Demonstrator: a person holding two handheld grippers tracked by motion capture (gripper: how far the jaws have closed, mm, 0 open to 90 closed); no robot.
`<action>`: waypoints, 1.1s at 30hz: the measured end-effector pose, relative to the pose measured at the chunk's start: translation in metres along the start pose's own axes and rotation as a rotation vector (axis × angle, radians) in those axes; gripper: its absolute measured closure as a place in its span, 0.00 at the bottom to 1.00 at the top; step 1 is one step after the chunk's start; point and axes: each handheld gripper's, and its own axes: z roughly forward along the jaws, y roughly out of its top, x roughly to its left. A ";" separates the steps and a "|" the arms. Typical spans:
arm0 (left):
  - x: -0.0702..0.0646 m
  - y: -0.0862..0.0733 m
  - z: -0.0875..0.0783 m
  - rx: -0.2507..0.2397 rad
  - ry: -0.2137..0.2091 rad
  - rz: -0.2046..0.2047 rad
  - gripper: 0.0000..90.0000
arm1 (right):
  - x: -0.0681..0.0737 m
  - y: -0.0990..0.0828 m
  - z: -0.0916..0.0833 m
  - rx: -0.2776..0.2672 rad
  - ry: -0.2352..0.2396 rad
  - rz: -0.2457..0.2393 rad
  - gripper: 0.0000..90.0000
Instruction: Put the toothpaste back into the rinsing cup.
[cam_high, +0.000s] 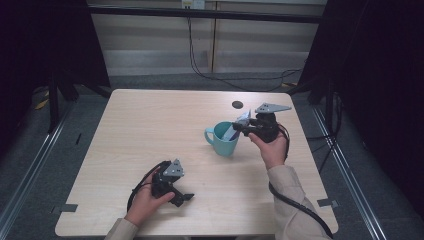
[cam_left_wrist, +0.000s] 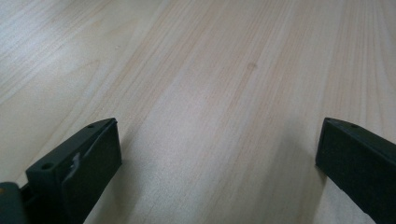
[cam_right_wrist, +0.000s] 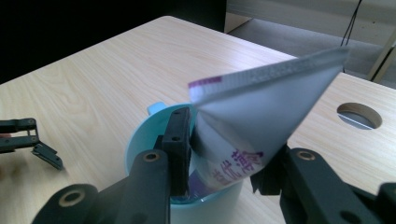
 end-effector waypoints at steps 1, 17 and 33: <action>0.000 0.000 0.000 -0.001 0.000 0.001 0.00 | 0.000 0.000 0.000 0.001 -0.008 0.001 0.70; 0.000 0.000 0.000 0.001 0.000 0.000 0.00 | -0.003 -0.003 -0.002 0.007 -0.047 -0.010 0.62; 0.000 0.000 0.000 -0.001 0.001 0.000 0.00 | -0.002 -0.012 -0.015 0.037 -0.056 -0.043 0.40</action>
